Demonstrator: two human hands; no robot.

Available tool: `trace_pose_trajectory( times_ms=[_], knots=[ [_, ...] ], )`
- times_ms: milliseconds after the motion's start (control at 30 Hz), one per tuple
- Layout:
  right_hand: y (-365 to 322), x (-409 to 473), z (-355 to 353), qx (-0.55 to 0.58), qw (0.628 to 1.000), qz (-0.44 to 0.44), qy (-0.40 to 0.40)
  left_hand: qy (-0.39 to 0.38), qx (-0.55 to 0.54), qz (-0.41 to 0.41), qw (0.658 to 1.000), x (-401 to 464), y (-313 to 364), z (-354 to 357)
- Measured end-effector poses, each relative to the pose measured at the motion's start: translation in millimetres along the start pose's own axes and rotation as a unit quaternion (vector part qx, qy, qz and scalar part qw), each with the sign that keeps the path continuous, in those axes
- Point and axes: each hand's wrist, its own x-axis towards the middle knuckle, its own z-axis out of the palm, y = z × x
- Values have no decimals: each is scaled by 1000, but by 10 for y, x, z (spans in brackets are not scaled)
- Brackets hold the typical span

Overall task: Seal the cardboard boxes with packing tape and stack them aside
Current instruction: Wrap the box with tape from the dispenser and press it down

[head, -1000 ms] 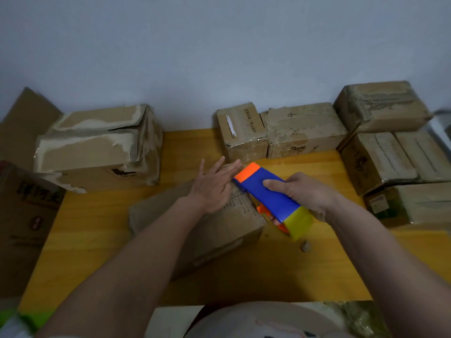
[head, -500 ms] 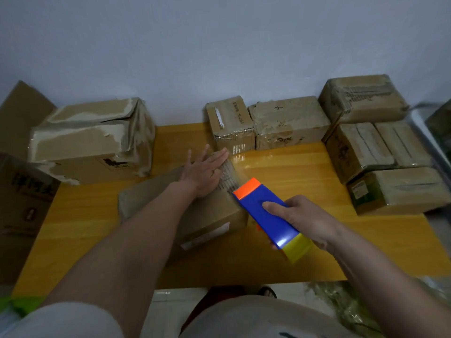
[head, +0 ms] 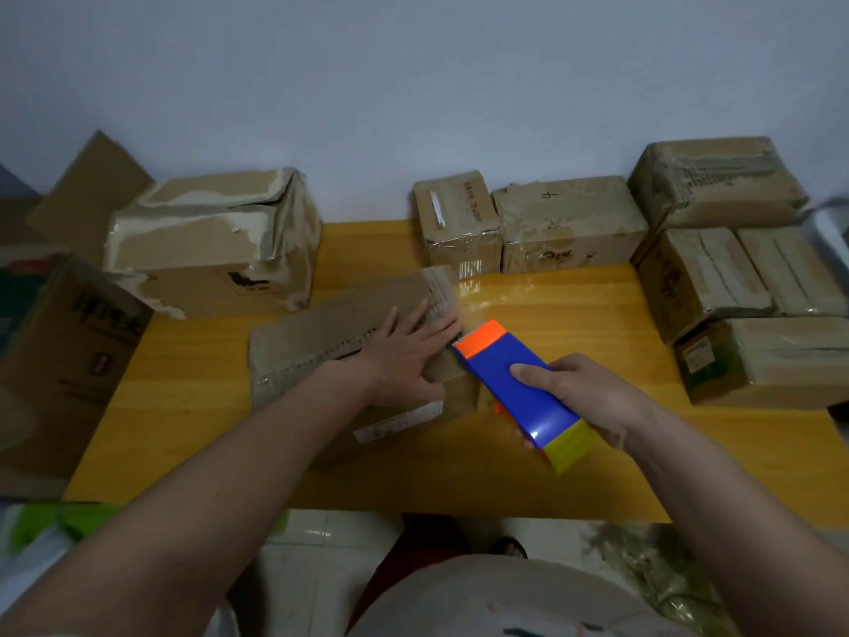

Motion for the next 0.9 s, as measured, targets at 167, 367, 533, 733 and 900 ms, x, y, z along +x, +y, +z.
trace_pose_trajectory(
  times_ms=[167, 367, 533, 733, 900],
  knots=[
    [35, 27, 43, -3, 1000, -5, 22, 41, 32, -35, 998, 44, 87, 153],
    [202, 1, 103, -36, 997, -48, 42, 74, 8, -62, 995, 61, 156, 229],
    [548, -176, 112, -41, 998, -41, 26, 82, -14, -76, 994, 73, 154, 221],
    [585, -205, 28, -30, 998, -47, 23, 89, -15, -95, 991, 80, 195, 215],
    [650, -223, 10, 6, 1000, -27, 9, 94, -95, -86, 987, 82, 198, 167]
  ],
)
